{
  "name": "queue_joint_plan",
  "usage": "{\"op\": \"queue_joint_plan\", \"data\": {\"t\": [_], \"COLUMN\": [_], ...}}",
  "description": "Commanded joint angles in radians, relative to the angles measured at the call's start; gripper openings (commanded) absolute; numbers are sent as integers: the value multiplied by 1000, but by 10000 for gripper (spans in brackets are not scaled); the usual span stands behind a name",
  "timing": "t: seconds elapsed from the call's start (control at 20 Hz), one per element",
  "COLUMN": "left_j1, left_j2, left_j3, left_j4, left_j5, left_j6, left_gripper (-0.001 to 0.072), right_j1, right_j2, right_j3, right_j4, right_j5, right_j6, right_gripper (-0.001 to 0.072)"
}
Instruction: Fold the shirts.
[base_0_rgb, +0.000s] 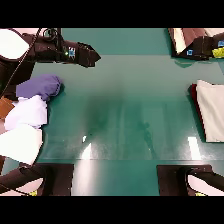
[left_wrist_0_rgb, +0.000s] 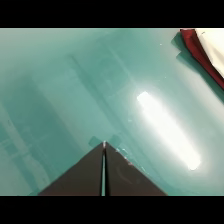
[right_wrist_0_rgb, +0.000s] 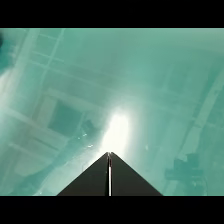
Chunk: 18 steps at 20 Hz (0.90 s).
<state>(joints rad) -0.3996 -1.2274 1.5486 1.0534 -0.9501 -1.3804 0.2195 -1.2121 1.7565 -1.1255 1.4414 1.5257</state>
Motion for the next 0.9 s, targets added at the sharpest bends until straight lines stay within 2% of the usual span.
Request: {"op": "queue_joint_plan", "data": {"t": [0.0, 0.5, 0.55, 0.6, 0.65, 0.7, 0.75, 0.8, 0.85], "left_j1": [-1, -1, -1, 0, 9, 26, 53, 87, 132], "left_j2": [0, 0, 0, 0, 1, 0, -1, -4, -14], "left_j3": [1, 1, 1, 1, 2, 1, 0, 0, 0], "left_j4": [0, -14, -10, 31, 125, 222, 344, 461, 566], "left_j5": [0, 0, 23, 87, 122, 139, 137, 116, 80], "left_j6": [0, -9, 10, 54, 62, 32, -44, -120, -163], "left_gripper": [26, 26, 26, 26, 32, 260, 583, 630, 629], "right_j1": [1, 1, 1, 1, 1, 1, 1, 1, 1], "right_j2": [1, 0, 0, 0, 0, 0, 1, 1, 0], "right_j3": [1, 1, 1, 1, 1, 1, 1, 1, 1], "right_j4": [0, 0, 0, 0, 0, 0, 0, 0, -1], "right_j5": [0, 0, 0, 0, 0, 0, 2, 7, 9], "right_j6": [0, 0, 0, 0, 0, 0, 0, 0, 0], "right_gripper": [17, 17, 18, 17, 17, 17, 17, 17, 18]}}
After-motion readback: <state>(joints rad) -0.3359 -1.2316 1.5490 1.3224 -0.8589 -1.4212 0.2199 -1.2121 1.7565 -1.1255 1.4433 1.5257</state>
